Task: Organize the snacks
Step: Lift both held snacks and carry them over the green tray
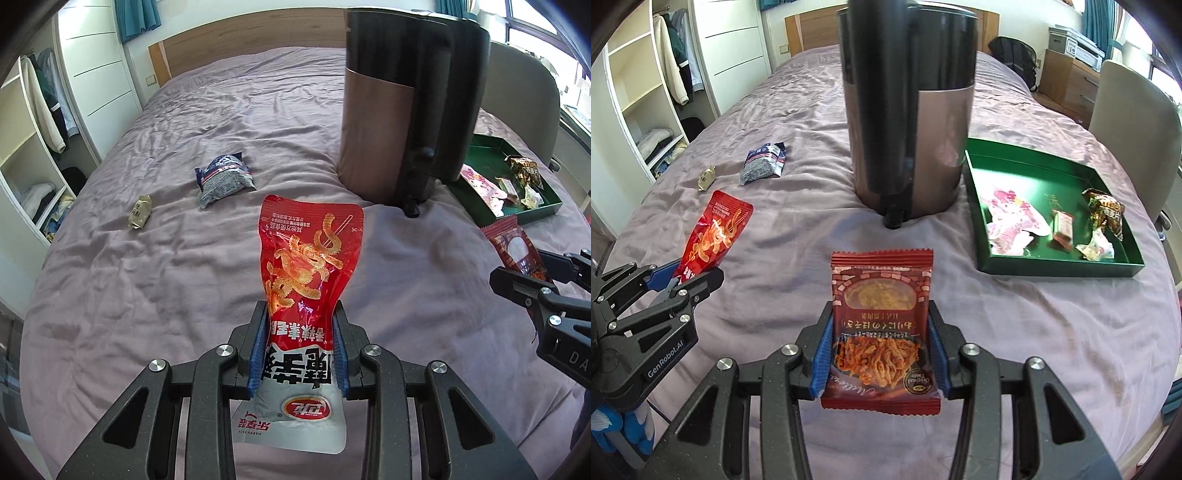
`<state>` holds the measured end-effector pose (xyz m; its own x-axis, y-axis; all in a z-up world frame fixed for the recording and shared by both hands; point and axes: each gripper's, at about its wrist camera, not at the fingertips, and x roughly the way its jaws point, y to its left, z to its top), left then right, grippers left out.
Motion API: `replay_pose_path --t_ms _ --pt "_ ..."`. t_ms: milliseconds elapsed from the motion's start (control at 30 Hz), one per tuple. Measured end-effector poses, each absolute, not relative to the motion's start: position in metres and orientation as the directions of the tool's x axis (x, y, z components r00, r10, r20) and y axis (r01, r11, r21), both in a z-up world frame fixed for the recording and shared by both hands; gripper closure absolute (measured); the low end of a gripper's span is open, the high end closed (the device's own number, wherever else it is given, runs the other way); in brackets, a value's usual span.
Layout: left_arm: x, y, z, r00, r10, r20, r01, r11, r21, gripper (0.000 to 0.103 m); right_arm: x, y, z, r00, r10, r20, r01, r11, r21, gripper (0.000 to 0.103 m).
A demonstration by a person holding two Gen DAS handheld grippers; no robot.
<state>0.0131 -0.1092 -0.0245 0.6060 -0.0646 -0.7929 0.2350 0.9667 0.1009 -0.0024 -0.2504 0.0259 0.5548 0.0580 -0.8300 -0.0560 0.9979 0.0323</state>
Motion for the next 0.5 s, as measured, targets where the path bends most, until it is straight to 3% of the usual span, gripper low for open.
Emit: replay_pose_path --t_ms 500 --pt "-0.011 -0.210 -0.007 0.578 -0.177 -0.797 0.439 0.890 0.120 0.076 -0.018 -0.346 0.031 0.598 -0.002 -0.802 0.084 0.995 0.059 0.000"
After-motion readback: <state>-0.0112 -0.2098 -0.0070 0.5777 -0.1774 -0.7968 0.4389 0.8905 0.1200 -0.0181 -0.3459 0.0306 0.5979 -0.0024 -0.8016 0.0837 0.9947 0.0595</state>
